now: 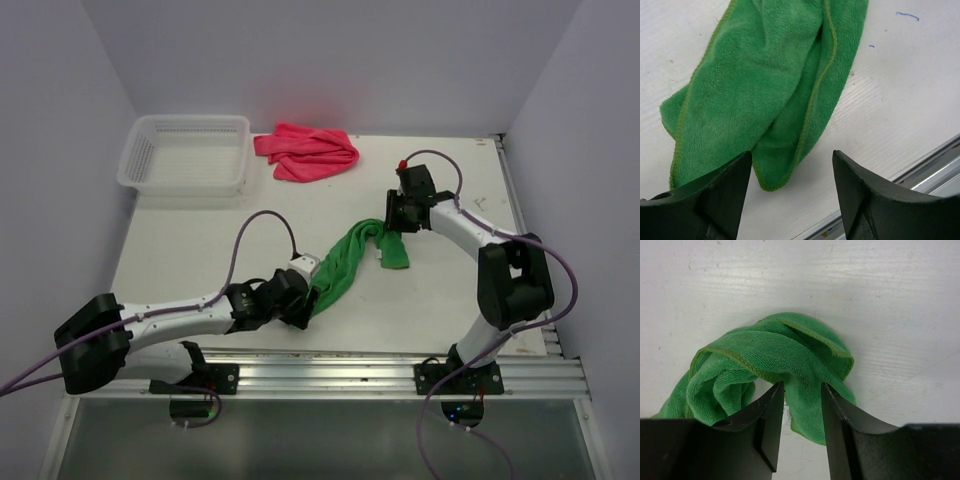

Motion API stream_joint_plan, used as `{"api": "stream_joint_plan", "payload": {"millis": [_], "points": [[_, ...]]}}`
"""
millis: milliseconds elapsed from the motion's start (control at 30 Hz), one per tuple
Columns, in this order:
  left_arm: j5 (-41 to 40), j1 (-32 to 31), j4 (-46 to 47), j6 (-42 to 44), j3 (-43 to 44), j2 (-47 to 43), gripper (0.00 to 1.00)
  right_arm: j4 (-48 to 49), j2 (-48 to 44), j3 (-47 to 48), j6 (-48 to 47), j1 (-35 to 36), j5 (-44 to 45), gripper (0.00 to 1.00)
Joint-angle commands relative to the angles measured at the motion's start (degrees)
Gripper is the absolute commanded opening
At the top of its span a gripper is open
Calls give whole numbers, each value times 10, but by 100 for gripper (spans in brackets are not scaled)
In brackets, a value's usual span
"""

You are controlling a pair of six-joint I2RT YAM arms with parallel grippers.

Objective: Roll the towels
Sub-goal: Flatten the towel

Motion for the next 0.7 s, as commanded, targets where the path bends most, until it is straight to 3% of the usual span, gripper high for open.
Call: {"api": "stream_joint_plan", "payload": {"millis": [0, 233, 433, 633, 667], "points": [[-44, -26, -14, -2, 8, 10, 69, -10, -1, 22, -10, -15, -2, 40], [-117, -70, -49, -37, 11, 27, 66, -2, -1, 10, -12, -23, -29, 42], [-112, -76, -46, -31, 14, 52, 62, -2, 1, 8, -13, -23, -33, 43], [-121, -85, -41, -29, 14, 65, 52, -2, -1, 5, -14, -22, -35, 44], [-121, -85, -41, -29, 14, 68, 44, -3, -1, 5, -14, -22, -36, 44]]}}
